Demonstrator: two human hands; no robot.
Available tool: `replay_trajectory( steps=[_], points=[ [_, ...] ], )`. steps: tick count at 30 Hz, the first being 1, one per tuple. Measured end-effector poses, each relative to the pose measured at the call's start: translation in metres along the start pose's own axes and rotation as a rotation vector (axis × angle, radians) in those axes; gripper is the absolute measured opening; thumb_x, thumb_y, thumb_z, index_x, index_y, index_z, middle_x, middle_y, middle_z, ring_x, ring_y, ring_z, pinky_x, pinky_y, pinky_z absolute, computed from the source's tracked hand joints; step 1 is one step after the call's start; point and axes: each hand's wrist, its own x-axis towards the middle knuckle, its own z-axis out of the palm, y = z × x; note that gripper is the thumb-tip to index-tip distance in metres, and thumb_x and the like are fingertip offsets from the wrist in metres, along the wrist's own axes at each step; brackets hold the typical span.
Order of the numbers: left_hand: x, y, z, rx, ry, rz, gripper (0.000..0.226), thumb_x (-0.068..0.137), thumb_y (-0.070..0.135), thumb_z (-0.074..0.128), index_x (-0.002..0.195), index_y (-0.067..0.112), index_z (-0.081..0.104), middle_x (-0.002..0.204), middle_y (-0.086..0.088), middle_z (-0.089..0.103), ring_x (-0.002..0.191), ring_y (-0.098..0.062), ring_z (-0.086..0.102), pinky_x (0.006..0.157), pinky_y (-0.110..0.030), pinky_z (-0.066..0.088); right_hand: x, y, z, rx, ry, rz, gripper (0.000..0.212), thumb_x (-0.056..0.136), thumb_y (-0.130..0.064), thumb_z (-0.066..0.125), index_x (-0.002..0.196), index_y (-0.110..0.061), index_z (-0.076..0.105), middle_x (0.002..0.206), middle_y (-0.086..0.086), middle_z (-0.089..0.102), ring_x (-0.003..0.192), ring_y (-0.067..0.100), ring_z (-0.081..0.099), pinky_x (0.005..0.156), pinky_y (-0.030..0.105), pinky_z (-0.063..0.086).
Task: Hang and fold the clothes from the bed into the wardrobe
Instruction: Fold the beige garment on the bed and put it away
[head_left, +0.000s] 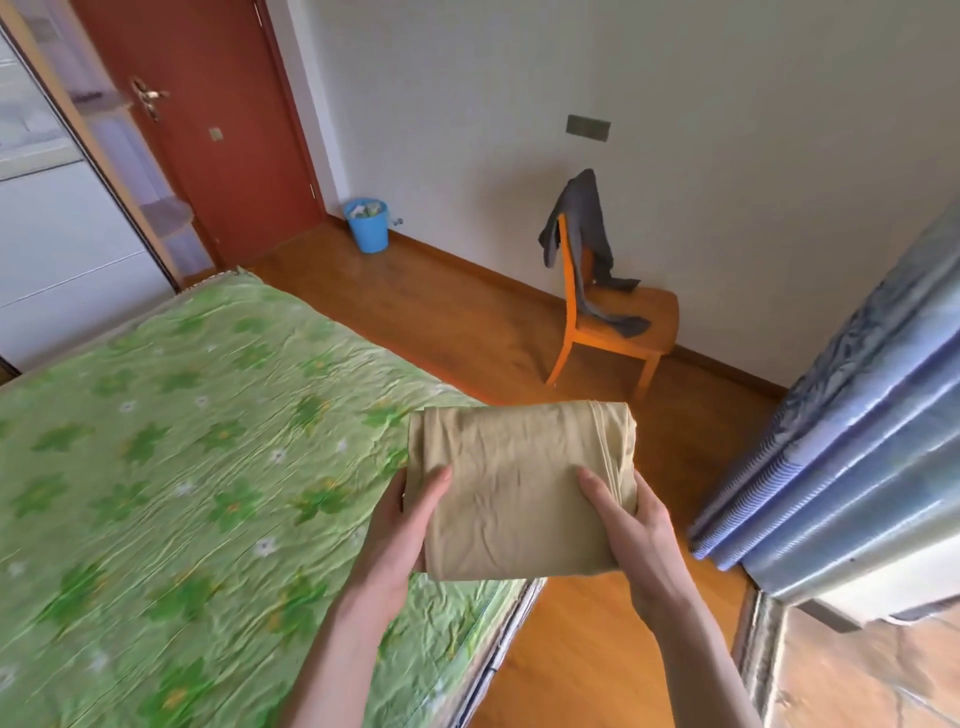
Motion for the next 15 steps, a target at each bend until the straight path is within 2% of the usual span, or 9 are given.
replay_trajectory(
  steps=[3,6,8,10,12,15],
  points=[
    [0.014,0.006,0.047,-0.009,0.047,0.05,0.05,0.087,0.057,0.075,0.13,0.042,0.052,0.124,0.018,0.063,0.106,0.001,0.059,0.081,-0.03,0.049,0.023,-0.011,-0.034,0.002,0.046,-0.032,0.033,0.089,-0.045,0.076,0.117,-0.029,0.069,0.103,-0.012,0.078,0.094,0.007,0.074,0.085,0.035,0.059],
    [0.028,0.015,0.09,0.001,0.033,0.084,0.041,0.091,0.052,0.074,0.124,0.041,0.052,0.11,0.028,0.058,0.099,0.008,0.055,0.086,-0.029,0.045,0.043,-0.024,-0.064,0.008,0.102,-0.073,0.03,0.089,-0.041,0.077,0.113,-0.024,0.069,0.1,-0.013,0.078,0.09,0.006,0.074,0.08,0.031,0.057],
    [0.04,0.021,0.114,0.022,0.02,0.09,0.028,0.093,0.048,0.073,0.111,0.041,0.053,0.105,0.028,0.056,0.094,0.009,0.054,0.08,-0.027,0.046,0.058,-0.03,-0.081,0.011,0.146,-0.098,0.033,0.088,-0.043,0.078,0.114,-0.024,0.069,0.101,-0.012,0.077,0.092,0.007,0.073,0.082,0.033,0.058],
    [0.055,0.03,0.136,0.035,-0.004,0.08,0.024,0.091,0.051,0.074,0.104,0.043,0.055,0.107,0.026,0.059,0.097,0.005,0.057,0.081,-0.028,0.047,0.077,-0.036,-0.096,0.022,0.186,-0.116,0.04,0.087,-0.046,0.078,0.12,-0.026,0.066,0.104,-0.013,0.077,0.094,0.005,0.073,0.086,0.036,0.059],
    [0.072,0.038,0.158,0.049,0.008,0.079,0.032,0.088,0.057,0.075,0.111,0.042,0.058,0.116,0.021,0.063,0.105,-0.002,0.061,0.089,-0.034,0.049,0.098,-0.041,-0.108,0.033,0.206,-0.127,0.043,0.088,-0.048,0.077,0.124,-0.029,0.064,0.108,-0.013,0.076,0.098,0.005,0.073,0.089,0.038,0.059],
    [0.101,0.053,0.189,0.034,0.039,0.072,0.021,0.091,0.056,0.072,0.101,0.039,0.065,0.107,0.019,0.069,0.098,-0.004,0.064,0.075,-0.031,0.05,0.132,-0.052,-0.121,0.051,0.209,-0.142,0.039,0.089,-0.045,0.077,0.123,-0.03,0.064,0.109,-0.01,0.076,0.101,0.01,0.073,0.091,0.04,0.059]
  ],
)
